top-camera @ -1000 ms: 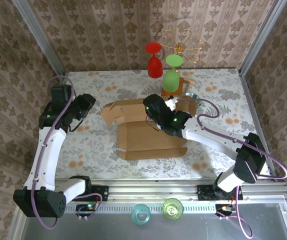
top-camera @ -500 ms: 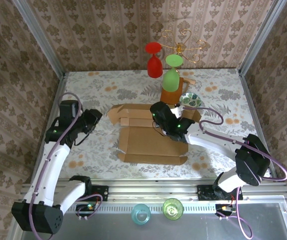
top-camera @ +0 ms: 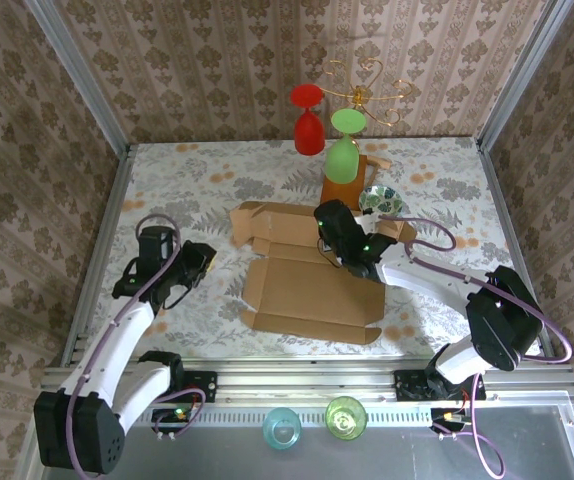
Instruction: Fold the paper box
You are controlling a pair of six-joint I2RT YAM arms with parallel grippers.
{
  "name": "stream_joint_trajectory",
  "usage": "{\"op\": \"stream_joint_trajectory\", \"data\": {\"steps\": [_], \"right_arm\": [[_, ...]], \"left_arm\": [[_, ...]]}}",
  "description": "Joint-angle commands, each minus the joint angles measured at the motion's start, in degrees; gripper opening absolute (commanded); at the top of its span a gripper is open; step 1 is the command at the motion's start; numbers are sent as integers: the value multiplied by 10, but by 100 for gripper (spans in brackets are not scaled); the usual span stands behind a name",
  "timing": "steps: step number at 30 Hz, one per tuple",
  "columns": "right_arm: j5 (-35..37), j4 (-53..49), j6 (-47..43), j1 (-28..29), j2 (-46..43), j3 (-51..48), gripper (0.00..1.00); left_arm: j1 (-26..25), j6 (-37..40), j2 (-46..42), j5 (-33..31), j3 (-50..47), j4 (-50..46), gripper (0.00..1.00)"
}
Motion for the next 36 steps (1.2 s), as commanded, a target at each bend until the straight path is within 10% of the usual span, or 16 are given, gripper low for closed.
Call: {"op": "stream_joint_trajectory", "data": {"steps": [1,14,28,36], "right_arm": [[4,5,-12,-3,-4,-15,0],[-4,16,-11,-4,-1,-17,0],[-12,23,-9,-11,-4,-20,0],[-19,32,-7,-12,-1,-23,0]], "left_arm": [[-7,-28,12,7,39,57,24],[-112,-20,162,-35,188,94,49],[-179,8,293,-25,252,126,49],[-195,1,314,-35,260,139,31]]}}
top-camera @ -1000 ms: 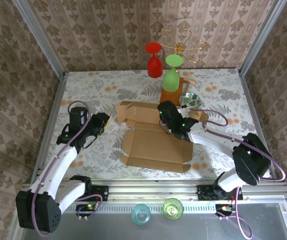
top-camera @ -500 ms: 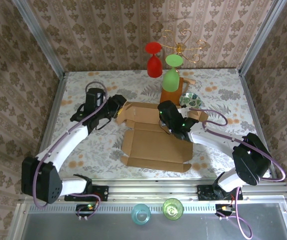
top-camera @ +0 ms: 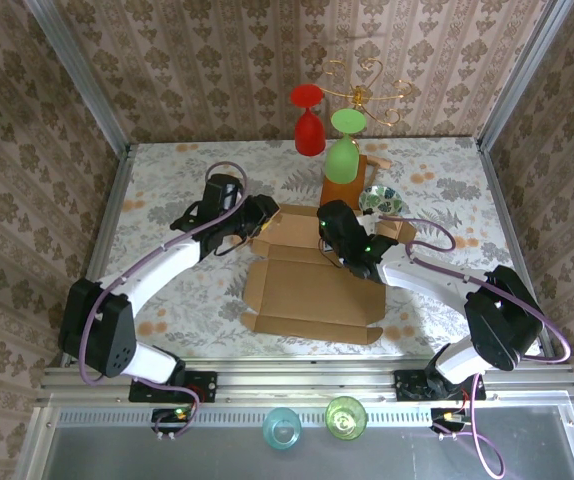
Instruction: Fold the paper box
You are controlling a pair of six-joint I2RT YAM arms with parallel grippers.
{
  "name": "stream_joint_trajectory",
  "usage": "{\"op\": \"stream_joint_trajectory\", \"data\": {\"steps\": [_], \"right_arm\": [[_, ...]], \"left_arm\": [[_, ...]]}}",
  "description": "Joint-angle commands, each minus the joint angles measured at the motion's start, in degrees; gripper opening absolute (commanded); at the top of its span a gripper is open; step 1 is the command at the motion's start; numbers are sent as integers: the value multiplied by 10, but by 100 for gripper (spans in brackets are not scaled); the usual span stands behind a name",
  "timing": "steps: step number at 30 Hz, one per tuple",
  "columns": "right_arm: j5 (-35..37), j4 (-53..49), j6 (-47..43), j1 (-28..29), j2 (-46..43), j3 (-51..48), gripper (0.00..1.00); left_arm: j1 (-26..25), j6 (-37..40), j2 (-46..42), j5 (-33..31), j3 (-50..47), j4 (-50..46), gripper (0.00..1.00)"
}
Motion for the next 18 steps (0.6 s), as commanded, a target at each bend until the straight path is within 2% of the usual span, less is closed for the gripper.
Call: {"op": "stream_joint_trajectory", "data": {"steps": [1,3,8,13,18], "right_arm": [[1,1,-6,-3,-1,-11,0],[0,2,-8,-6,-2,-13,0],[-8,29,-57,-18,-10,-25,0],[-42,155,-143,-35,-9,-73,0],[-77,265,-209,-44,6,-92,0]], "left_arm": [[0,8,6,-7,19,14,28],[2,14,2,-10,19,5,26],[30,65,-52,-32,32,-82,45],[136,121,-137,-36,0,-158,45],[229,158,-193,-20,-55,-164,41]]}}
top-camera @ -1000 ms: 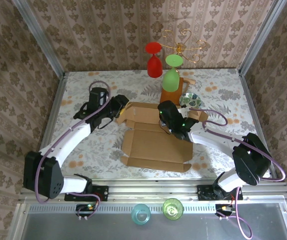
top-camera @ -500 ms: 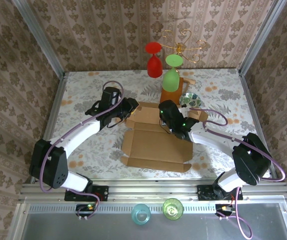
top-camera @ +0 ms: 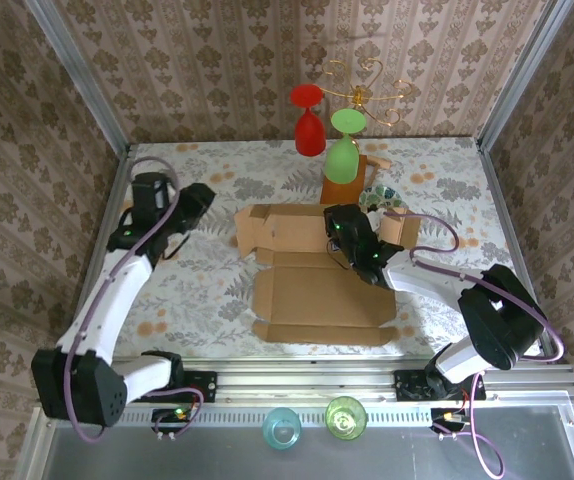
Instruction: Fold the paper box
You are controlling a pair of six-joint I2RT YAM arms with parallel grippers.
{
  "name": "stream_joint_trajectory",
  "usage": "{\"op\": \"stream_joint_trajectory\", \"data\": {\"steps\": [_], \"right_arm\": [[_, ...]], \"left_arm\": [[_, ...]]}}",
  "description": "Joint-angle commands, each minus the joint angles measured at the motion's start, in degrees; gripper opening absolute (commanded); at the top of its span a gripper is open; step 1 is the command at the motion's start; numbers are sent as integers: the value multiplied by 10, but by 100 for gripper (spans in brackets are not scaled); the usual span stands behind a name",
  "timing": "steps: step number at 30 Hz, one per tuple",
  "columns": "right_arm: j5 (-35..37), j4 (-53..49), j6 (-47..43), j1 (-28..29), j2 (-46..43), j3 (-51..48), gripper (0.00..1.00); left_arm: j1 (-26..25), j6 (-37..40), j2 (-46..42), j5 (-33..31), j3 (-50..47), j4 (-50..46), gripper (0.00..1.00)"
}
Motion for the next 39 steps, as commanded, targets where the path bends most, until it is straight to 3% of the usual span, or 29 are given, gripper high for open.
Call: {"op": "stream_joint_trajectory", "data": {"steps": [1,9,15,24,27,32,39], "right_arm": [[-26,102,-84,-5,8,-6,0],[-46,122,-111,-26,-18,-35,0],[-100,142,-122,-70,-41,-81,0],[-182,187,-140,-128,-32,-112,0],[-198,200,-138,-137,-23,-111,0],[-213,208,-135,-140,-9,-103,0],[-218,207,-137,-142,-3,-99,0]], "left_arm": [[32,57,-15,11,-39,-36,40],[55,112,2,45,-75,12,30],[53,152,33,75,-92,52,24],[0,307,121,97,-74,49,17],[-25,347,153,109,-74,78,17],[-79,426,185,120,-74,150,25],[-112,466,251,146,-44,198,29]]}}
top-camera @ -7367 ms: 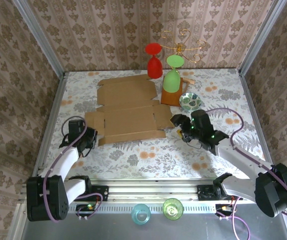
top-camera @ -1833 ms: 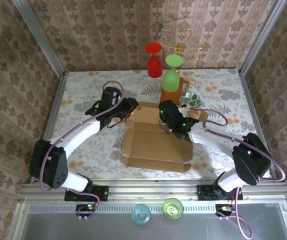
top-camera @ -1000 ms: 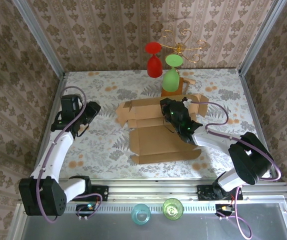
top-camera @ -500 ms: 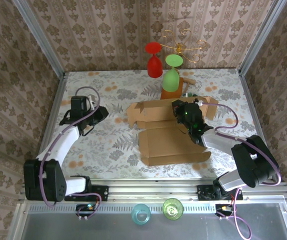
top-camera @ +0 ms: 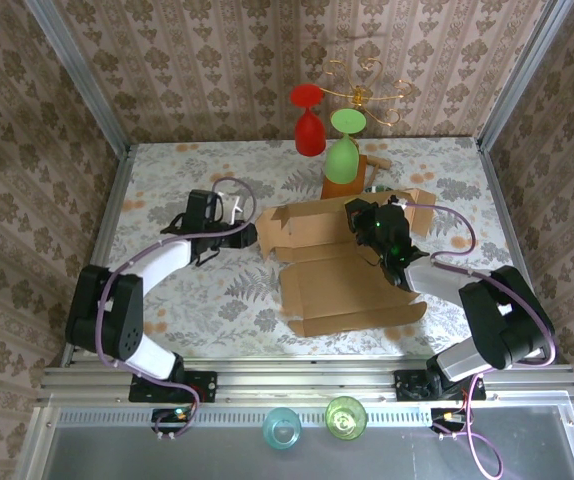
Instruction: Fold the paper box
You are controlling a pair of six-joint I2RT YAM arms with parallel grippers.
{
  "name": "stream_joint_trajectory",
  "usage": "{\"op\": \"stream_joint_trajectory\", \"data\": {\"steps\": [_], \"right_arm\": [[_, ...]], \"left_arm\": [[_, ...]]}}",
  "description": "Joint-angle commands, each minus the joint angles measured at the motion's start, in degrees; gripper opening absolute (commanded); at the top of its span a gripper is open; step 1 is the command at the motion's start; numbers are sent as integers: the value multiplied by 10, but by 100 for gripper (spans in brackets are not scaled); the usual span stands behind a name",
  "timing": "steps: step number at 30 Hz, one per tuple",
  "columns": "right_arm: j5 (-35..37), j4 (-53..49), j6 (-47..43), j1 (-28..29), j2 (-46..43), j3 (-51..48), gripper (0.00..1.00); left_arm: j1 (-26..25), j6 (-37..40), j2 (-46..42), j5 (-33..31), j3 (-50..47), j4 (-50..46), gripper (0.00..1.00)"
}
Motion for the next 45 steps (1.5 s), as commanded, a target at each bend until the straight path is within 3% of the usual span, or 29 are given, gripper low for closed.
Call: {"op": "stream_joint_trajectory", "data": {"steps": [1,10,23,25,45], "right_arm": [[-14,19,-19,-3,10,7,0],[-20,35,-16,-10,24,11,0],[-28,39,-9,-17,42,27,0],[-31,37,-9,-18,43,31,0],[-33,27,1,-18,45,38,0]], "left_arm": [[-15,50,18,29,20,49,29],[-44,66,5,60,-15,124,29],[-59,80,3,87,-26,143,33],[-79,80,5,85,-25,143,34],[-130,57,47,-30,-1,177,45]]}}
